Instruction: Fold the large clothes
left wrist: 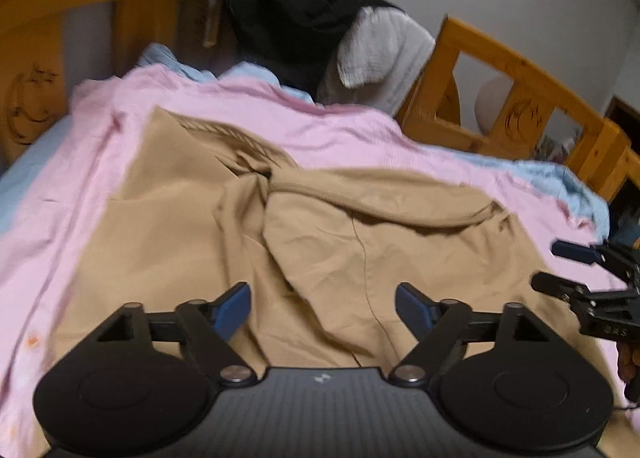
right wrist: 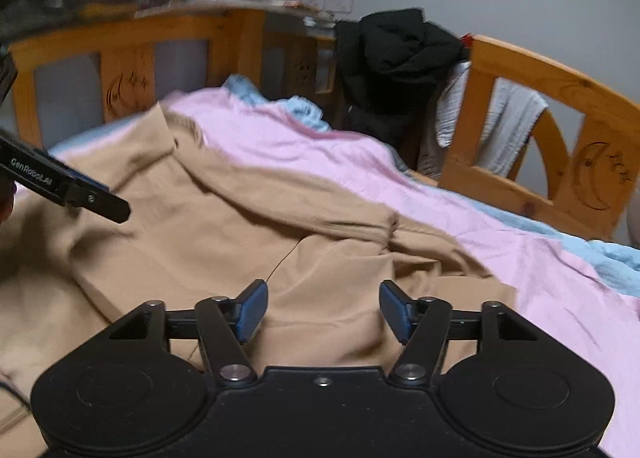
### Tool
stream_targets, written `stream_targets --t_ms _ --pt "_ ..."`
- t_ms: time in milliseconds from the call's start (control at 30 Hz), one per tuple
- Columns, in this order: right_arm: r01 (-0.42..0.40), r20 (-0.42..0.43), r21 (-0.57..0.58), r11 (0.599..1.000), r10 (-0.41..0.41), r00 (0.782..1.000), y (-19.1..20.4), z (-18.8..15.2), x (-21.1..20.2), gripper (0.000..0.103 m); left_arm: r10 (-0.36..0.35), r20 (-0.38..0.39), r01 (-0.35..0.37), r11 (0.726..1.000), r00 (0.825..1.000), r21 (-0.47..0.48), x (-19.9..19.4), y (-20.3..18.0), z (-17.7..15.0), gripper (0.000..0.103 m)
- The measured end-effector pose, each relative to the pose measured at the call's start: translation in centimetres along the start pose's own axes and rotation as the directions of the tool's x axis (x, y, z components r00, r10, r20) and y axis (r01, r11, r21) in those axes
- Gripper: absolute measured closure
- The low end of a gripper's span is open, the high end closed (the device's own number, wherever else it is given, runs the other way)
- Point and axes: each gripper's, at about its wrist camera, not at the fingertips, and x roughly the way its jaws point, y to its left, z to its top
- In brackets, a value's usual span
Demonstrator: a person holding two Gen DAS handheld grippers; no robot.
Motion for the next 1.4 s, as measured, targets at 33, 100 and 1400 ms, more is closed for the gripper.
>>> stream_targets --t_ms 33,100,1400 --pt "0.002 0.010 0.011 1.000 -0.002 1.000 -0.1 0.0 -1.2 0.033 0.005 0.017 -0.005 1.000 1.000 -0.007 -1.2 0.0 -0.1 0.013" --pt "0.001 0.026 0.026 1.000 -0.002 1.000 -0.2 0.1 -3.2 0.030 0.026 0.053 -0.026 1.000 0.998 -0.002 -3.9 -0.4 -0.4 0.008" --pt "-0.396 -0.493 -0.502 0.769 0.122 0.862 17.5 -10.8 -19.1 0.055 -0.166 -0.116 0.193 0.940 0.979 0.280 -15.6 -6.3 -13.4 0.000"
